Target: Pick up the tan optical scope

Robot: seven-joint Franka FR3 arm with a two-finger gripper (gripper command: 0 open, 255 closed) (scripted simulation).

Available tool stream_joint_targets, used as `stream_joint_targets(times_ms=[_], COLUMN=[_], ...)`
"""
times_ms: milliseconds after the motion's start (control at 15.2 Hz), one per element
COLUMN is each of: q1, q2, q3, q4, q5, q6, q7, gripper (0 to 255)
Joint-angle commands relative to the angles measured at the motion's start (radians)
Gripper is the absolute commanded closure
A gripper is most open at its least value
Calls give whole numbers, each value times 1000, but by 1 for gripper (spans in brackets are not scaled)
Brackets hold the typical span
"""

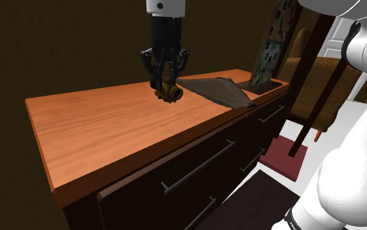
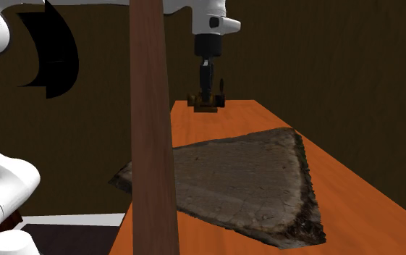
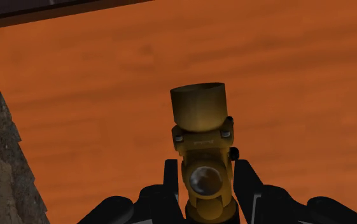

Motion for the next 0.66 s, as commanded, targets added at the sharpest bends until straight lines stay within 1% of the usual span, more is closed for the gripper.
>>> stream_joint_targets(times_ms=[0,462,594], q1=[1,16,17], q2=[13,73,75], q3=[2,15,15], q4=[45,213,217], q5=[-6,-36,-36], q6=[-34,-150,-152], q7=[2,18,18], gripper=[255,255,255])
